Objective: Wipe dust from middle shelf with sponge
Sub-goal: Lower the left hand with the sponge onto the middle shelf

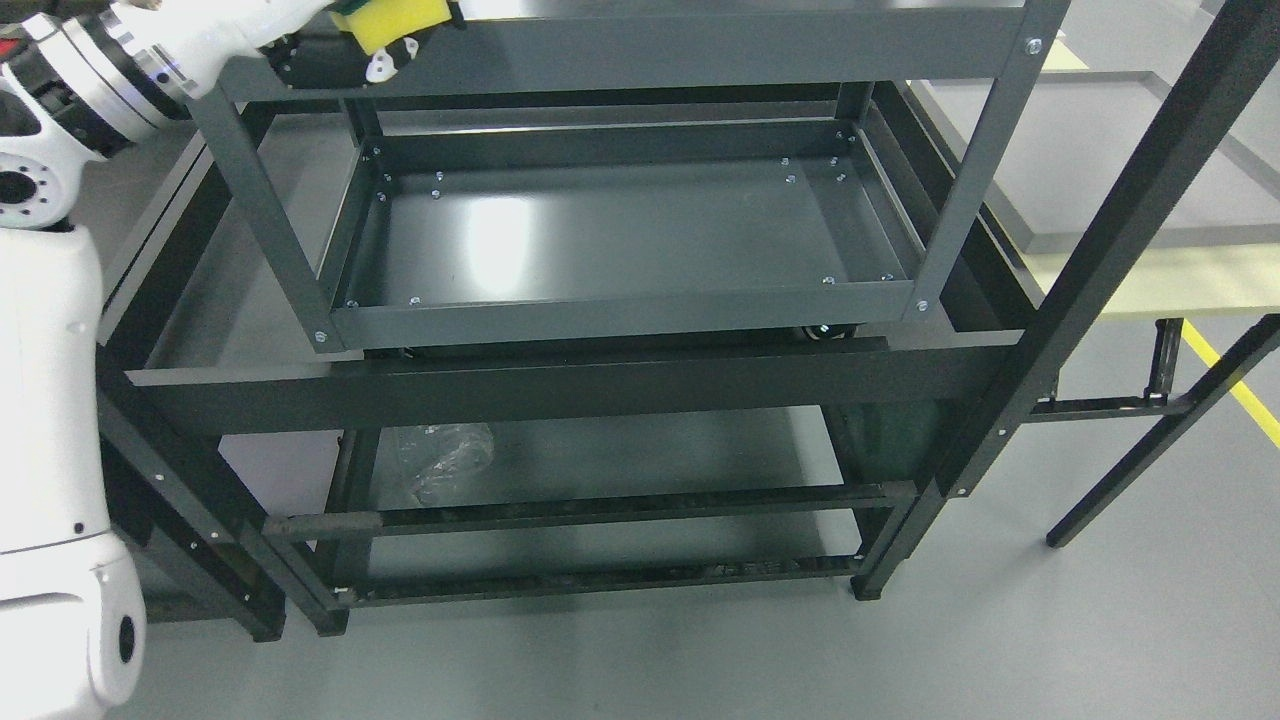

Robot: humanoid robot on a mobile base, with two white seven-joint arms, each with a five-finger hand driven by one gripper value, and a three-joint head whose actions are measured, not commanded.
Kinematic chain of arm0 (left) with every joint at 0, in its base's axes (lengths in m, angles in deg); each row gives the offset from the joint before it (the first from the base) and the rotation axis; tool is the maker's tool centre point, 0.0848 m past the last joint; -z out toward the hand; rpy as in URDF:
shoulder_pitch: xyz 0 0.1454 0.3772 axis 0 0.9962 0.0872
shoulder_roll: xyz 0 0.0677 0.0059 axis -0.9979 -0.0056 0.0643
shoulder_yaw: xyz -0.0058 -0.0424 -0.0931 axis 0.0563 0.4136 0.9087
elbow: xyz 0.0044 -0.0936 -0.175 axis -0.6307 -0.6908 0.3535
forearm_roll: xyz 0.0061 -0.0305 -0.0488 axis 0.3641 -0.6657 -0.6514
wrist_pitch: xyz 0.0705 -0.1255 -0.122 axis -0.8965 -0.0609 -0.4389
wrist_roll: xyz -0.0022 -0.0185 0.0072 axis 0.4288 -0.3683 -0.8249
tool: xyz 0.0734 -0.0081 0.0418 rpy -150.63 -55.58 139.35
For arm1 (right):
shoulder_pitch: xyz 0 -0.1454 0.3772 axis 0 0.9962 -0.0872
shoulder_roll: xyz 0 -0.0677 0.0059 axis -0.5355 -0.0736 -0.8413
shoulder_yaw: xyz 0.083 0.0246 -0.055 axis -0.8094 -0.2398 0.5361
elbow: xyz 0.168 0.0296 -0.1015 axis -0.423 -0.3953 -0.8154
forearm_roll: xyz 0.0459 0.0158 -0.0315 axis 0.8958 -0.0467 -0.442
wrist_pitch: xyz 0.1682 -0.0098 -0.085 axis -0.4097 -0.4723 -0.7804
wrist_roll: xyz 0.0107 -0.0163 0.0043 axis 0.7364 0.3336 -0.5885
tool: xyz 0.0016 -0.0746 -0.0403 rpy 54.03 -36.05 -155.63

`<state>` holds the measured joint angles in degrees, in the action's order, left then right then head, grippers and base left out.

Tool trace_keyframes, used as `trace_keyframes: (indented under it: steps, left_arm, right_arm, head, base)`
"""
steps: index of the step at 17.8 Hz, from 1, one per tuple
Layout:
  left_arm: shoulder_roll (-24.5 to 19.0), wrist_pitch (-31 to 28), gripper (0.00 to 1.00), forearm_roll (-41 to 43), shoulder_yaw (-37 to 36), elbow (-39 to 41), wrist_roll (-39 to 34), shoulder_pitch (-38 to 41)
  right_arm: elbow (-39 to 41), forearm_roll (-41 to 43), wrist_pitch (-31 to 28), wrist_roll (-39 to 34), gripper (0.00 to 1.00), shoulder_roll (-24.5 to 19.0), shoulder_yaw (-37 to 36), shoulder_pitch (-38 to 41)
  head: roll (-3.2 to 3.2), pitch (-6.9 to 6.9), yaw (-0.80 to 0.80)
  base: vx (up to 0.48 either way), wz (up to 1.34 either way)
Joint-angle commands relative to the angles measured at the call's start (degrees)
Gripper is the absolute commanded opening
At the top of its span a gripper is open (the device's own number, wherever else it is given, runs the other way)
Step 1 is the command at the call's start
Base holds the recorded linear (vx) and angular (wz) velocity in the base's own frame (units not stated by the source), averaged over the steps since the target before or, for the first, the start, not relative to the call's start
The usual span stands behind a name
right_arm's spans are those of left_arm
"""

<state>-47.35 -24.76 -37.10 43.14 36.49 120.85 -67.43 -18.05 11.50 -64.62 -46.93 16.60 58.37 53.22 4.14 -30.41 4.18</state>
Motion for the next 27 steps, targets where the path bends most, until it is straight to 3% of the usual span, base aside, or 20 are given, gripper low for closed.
trace_keyframes:
  steps: [1,3,8,12,16,20,23,27]
  left_arm:
    - [16.4,-0.1,0.05,-9.7,-2.0,0.3,0.1,6.0]
    - [16.9,-0.1,0.04,-10.8,-2.3,0.3,-0.3,9.4]
    - [16.9,-0.1,0.03,-19.3,-15.1,-0.8,-10.5,15.8]
    - [16.9,-0.1,0.03,-31.2,-19.7,-9.5,-17.9,20.8]
    - [16.9,-0.1,0.03,-33.2,-18.0,-15.1,-26.7,26.7]
    - [16.9,-0.1,0.03,-32.9,-10.7,-15.4,-32.3,29.0]
    - [16.9,-8.6,0.05,-32.8,-5.0,-16.0,-34.2,28.9]
    - [16.9,-19.6,0.02,-32.9,-3.2,-15.4,-49.0,26.8]
  right_arm:
    - [1.0,0.0,-4.1,0.0,1.0,1.0,0.0,0.0]
    - [1.0,0.0,-4.1,0.0,1.0,1.0,0.0,-0.1]
    - [1.0,0.0,-4.1,0.0,1.0,1.0,0.0,0.0]
    - [1.0,0.0,-4.1,0.0,1.0,1.0,0.0,0.0]
    - [1.0,0.0,-4.1,0.0,1.0,1.0,0.0,0.0]
    - [1.0,0.0,-4.1,0.0,1.0,1.0,0.0,0.0]
    - [1.0,0.0,-4.1,0.0,1.0,1.0,0.0,0.0]
    - [1.0,0.0,-4.1,0.0,1.0,1.0,0.0,0.0]
  head:
    - [0.0,0.0,0.0]
    - [0.0,0.0,0.0]
    - [0.0,0.0,0.0]
    - [0.0,0.0,0.0]
    - [0.0,0.0,0.0]
    - [0.0,0.0,0.0]
    - [0.0,0.0,0.0]
    - [0.0,0.0,0.0]
  base:
    - [0.0,0.0]
    - [0.0,0.0]
    - [0.0,-0.01]
    - [0.0,0.0]
    - [0.0,0.0]
    - [0.005,-0.01]
    - [0.0,0.0]
    - [-0.001,0.0]
